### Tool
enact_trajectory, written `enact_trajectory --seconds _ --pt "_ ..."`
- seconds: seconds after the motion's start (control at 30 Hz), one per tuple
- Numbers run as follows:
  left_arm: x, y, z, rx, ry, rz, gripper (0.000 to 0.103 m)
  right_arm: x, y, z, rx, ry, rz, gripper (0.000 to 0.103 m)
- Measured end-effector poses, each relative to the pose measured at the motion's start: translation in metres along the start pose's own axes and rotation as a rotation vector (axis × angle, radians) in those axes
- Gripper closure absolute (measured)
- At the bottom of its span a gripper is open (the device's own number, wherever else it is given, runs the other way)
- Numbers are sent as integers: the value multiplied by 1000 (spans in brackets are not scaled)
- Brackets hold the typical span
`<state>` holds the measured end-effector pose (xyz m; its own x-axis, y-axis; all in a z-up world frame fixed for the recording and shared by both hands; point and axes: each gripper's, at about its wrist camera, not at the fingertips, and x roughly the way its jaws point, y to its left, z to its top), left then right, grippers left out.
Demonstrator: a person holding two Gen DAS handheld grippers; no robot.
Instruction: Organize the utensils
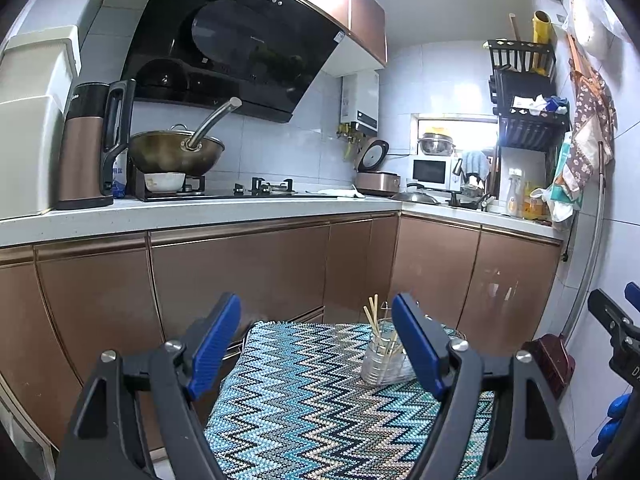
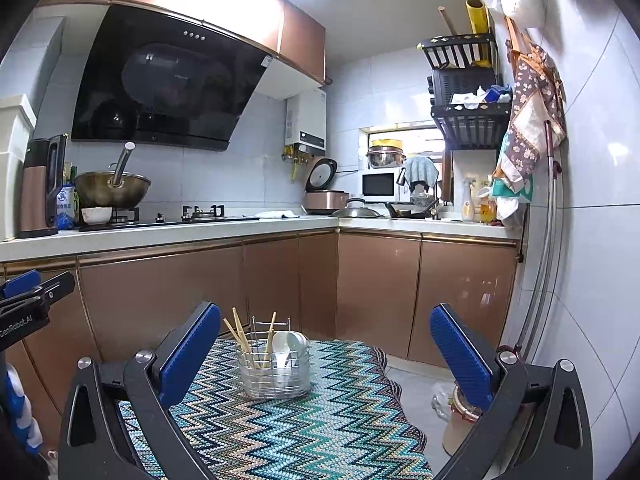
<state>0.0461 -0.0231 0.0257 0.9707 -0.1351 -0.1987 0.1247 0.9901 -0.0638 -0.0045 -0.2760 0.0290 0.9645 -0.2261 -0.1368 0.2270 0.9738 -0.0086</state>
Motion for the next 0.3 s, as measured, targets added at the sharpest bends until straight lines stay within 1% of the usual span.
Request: enact_trajectory --seconds 0.3 --pt "0 0 -3 5 15 0 26 2 3 -2 -9 14 9 0"
